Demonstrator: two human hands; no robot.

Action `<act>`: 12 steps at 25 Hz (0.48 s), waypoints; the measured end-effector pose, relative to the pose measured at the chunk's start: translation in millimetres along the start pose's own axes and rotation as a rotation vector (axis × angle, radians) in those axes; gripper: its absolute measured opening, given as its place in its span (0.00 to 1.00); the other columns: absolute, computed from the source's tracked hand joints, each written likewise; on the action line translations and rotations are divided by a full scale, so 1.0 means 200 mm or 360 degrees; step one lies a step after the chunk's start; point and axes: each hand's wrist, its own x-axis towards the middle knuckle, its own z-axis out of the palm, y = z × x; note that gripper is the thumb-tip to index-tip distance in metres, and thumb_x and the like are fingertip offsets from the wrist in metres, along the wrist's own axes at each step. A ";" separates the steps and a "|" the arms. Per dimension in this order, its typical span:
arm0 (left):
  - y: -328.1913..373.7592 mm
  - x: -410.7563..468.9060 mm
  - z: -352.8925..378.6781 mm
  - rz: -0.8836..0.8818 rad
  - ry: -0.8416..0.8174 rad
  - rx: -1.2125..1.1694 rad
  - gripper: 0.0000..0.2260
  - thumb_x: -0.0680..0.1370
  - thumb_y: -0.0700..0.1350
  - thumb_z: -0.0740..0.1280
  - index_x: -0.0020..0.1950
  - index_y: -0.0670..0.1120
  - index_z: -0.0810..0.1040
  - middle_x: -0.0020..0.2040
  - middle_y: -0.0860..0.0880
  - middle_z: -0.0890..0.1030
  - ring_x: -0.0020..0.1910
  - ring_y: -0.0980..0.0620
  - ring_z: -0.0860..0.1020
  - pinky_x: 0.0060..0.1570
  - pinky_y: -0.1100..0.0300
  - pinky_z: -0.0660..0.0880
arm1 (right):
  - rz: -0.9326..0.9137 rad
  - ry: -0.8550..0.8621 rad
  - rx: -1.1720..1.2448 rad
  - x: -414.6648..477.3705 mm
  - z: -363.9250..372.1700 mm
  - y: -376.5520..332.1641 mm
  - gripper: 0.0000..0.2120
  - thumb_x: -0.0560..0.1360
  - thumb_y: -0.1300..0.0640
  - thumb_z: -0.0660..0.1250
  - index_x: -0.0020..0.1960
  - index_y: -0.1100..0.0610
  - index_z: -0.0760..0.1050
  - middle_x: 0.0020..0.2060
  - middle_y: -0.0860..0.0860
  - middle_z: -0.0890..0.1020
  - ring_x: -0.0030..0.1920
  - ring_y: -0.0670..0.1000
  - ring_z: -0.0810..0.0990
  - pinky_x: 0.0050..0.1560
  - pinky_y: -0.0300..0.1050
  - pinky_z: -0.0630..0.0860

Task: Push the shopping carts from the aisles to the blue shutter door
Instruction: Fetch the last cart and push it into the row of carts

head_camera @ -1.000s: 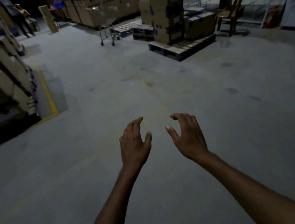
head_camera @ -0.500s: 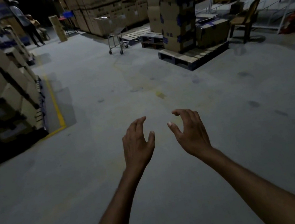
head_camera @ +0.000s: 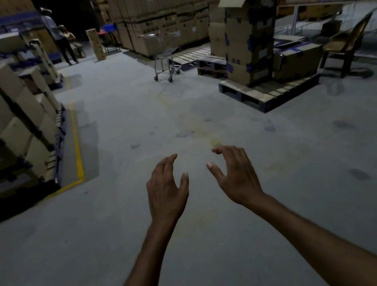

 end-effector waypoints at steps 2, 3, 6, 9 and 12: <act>-0.04 0.17 0.07 -0.0029 0.0022 0.0003 0.25 0.79 0.51 0.69 0.76 0.54 0.68 0.73 0.51 0.73 0.70 0.49 0.72 0.64 0.49 0.69 | -0.0004 -0.0012 0.0008 0.19 0.09 0.06 0.18 0.81 0.43 0.65 0.68 0.48 0.71 0.63 0.46 0.77 0.64 0.49 0.72 0.61 0.53 0.75; -0.07 0.26 0.10 -0.0036 0.0027 0.0011 0.25 0.79 0.51 0.69 0.76 0.54 0.68 0.72 0.51 0.73 0.70 0.49 0.72 0.64 0.49 0.69 | -0.0008 -0.0022 0.0017 0.28 0.14 0.09 0.18 0.81 0.43 0.65 0.68 0.48 0.71 0.63 0.46 0.77 0.64 0.49 0.72 0.61 0.53 0.75; -0.19 0.52 0.20 -0.0046 0.0028 0.0006 0.25 0.79 0.50 0.69 0.76 0.54 0.68 0.73 0.51 0.72 0.70 0.48 0.72 0.64 0.48 0.70 | -0.0033 -0.0051 0.0031 0.52 0.33 0.17 0.17 0.82 0.43 0.64 0.67 0.47 0.70 0.63 0.46 0.76 0.64 0.48 0.72 0.61 0.52 0.75; -0.37 0.80 0.29 -0.0054 0.0034 -0.0005 0.26 0.79 0.50 0.69 0.76 0.54 0.68 0.73 0.51 0.72 0.70 0.48 0.71 0.64 0.48 0.70 | -0.0013 -0.0080 0.0040 0.76 0.55 0.21 0.17 0.81 0.43 0.64 0.67 0.47 0.71 0.62 0.46 0.76 0.64 0.48 0.72 0.62 0.51 0.75; -0.60 1.12 0.41 0.0008 0.0026 -0.0052 0.26 0.79 0.51 0.70 0.76 0.55 0.68 0.73 0.51 0.72 0.71 0.49 0.71 0.65 0.47 0.69 | -0.0038 -0.0061 0.0019 1.03 0.80 0.20 0.17 0.81 0.43 0.64 0.67 0.48 0.72 0.63 0.46 0.77 0.64 0.49 0.72 0.62 0.51 0.74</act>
